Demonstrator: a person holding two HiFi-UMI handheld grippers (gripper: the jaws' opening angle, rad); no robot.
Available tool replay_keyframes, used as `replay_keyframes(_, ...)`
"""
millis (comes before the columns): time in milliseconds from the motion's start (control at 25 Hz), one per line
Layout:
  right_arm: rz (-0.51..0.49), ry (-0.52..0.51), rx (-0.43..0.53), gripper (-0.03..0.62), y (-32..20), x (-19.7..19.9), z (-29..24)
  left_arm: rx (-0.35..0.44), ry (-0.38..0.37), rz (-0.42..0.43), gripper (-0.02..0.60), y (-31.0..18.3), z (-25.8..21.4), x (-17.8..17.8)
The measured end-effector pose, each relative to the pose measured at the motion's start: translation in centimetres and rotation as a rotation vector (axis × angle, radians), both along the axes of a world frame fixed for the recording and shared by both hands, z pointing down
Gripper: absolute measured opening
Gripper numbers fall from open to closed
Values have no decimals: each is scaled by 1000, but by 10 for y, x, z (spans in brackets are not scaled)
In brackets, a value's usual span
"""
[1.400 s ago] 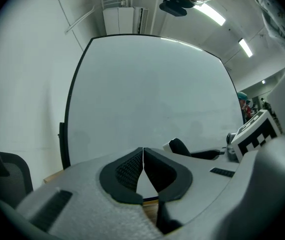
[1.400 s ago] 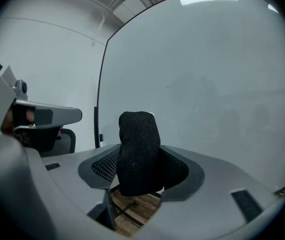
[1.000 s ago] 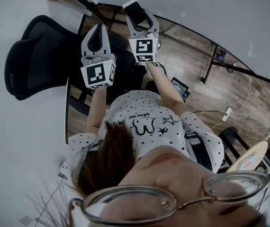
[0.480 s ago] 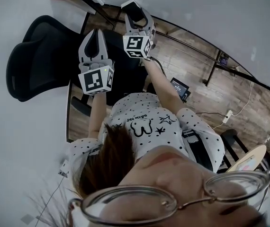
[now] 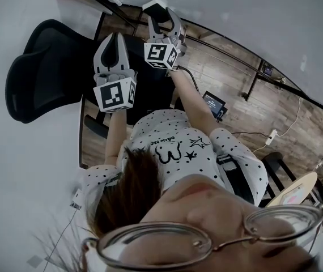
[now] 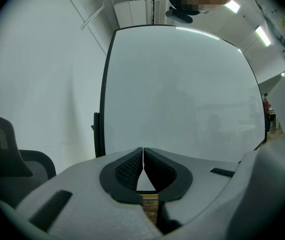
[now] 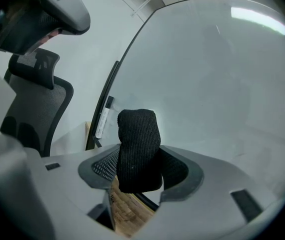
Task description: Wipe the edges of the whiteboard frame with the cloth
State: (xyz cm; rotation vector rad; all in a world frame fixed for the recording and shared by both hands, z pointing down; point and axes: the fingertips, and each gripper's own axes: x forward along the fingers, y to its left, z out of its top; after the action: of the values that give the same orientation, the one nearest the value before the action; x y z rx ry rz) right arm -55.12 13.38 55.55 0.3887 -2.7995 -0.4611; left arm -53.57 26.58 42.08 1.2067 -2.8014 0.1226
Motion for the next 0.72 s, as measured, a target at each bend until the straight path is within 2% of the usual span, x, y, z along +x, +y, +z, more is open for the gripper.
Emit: replay_keyframes(720,78,5,36,233,-20,23,0,20,13,74,20,-27,10,8)
